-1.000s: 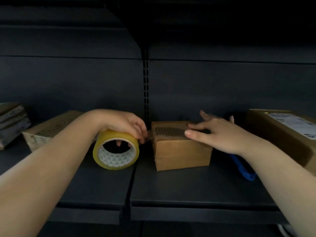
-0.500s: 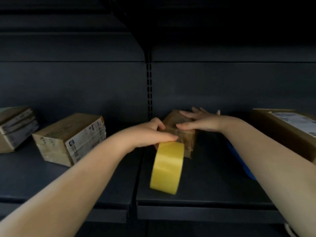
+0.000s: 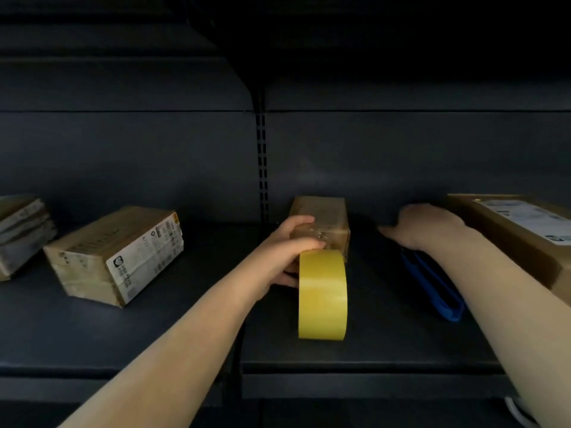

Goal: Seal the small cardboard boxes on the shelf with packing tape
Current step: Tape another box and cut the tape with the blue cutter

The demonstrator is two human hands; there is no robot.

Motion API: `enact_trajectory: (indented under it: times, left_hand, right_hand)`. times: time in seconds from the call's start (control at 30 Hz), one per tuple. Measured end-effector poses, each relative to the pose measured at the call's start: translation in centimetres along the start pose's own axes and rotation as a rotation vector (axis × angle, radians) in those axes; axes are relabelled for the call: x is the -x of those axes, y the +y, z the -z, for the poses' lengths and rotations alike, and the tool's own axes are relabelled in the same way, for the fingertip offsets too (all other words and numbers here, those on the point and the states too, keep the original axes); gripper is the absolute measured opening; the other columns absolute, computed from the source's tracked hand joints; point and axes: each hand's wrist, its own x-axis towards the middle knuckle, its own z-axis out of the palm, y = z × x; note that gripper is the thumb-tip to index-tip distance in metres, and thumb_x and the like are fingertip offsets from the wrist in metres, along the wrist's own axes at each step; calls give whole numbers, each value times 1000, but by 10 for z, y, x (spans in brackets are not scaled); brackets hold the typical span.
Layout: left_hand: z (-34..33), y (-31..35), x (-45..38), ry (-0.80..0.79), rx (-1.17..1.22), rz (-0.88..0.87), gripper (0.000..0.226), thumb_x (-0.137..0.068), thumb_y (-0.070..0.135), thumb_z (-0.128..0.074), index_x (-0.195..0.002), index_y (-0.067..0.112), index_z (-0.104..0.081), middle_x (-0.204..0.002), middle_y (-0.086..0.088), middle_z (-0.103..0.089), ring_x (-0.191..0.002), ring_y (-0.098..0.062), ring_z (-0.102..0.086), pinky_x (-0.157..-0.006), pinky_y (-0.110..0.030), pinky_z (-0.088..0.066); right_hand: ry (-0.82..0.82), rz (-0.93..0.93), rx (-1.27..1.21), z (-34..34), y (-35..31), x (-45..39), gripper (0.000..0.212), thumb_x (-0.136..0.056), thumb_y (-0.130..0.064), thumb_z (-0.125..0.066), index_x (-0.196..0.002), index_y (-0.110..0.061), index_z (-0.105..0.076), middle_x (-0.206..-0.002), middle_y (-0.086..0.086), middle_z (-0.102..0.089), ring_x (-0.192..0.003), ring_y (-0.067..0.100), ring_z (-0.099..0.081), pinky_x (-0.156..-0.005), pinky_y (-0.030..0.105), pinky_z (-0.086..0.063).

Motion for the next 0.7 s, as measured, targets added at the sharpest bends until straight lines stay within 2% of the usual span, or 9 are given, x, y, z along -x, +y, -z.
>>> enact_trajectory:
  times: [0.07, 0.1, 0.2, 0.27, 0.37, 0.43, 0.5, 0.6, 0.7]
  left_hand:
    - [-1, 0, -1, 1, 42, 6, 51, -85, 19, -63, -129, 38, -44, -123, -3, -47, -103, -25, -57, -70, -33, -54]
    - [-1, 0, -1, 1, 65, 14, 53, -86, 17, -62, -131, 37, -44, -126, -5, -47, -104, -26, -57, -72, -35, -54]
    - [-3, 3, -1, 3, 85, 25, 53, -88, 14, -58, -133, 36, -44, -123, -5, -48, -102, -26, -58, -70, -34, -53]
    - [-4, 4, -1, 21, 75, 32, 53, -88, 13, -58, -133, 37, -44, -123, -5, -48, -102, -27, -58, -71, -36, -53]
    - [-5, 3, -2, 49, 67, 53, 54, -87, 12, -58, -133, 37, -44, -129, -8, -45, -108, -31, -56, -75, -40, -54]
    - [-5, 2, -3, 47, 74, 49, 54, -87, 11, -58, -132, 36, -45, -131, -9, -45, -108, -31, -56, -73, -39, -54]
    - [-5, 1, -4, 45, 79, 37, 53, -87, 10, -58, -132, 35, -45, -130, -9, -46, -108, -31, -56, -73, -39, -53]
    - [-5, 0, -7, 53, 81, 25, 53, -86, 9, -58, -131, 35, -47, -124, -7, -49, -107, -31, -57, -72, -38, -52]
    - [-3, -2, -8, 56, 77, 16, 52, -84, 10, -60, -128, 38, -49, -117, -4, -52, -103, -29, -59, -70, -37, -53]
  right_hand:
    - [-218, -94, 108, -7, 10, 6, 43, -90, -40, -53, -122, -12, -53, -92, 3, -54, -78, 18, -54, -71, 30, -49]
    - [-275, -117, 114, -11, 12, 8, 43, -89, -36, -57, -123, -11, -52, -90, 3, -53, -78, 18, -54, -69, 29, -49]
    - [-299, -133, -48, -18, 15, 9, 52, -86, -30, -63, -128, -5, -46, -117, 12, -56, -101, 25, -56, -72, 29, -47]
    - [-230, -110, -259, -20, 15, 8, 49, -88, -22, -61, -129, -2, -44, -108, 17, -60, -91, 27, -60, -66, 31, -47]
    - [122, 92, -517, -5, 16, 16, 34, -93, -20, -54, -125, -11, -47, -74, 6, -59, -59, 17, -58, -51, 26, -44]
    - [287, 384, -367, 13, 12, 30, 24, -91, -26, -55, -114, -23, -54, -70, -9, -54, -59, 4, -51, -53, 20, -37]
    - [229, 590, -96, 25, -2, 47, 18, -89, -35, -55, -107, -37, -55, -82, -13, -58, -69, 3, -52, -58, 22, -38]
    - [204, 625, 205, 22, -24, 56, 21, -91, -41, -49, -111, -41, -53, -102, -9, -60, -90, 13, -56, -73, 34, -48]
    - [177, 605, 263, 18, -29, 57, 20, -91, -38, -50, -110, -36, -56, -103, -5, -61, -91, 16, -57, -77, 36, -50]
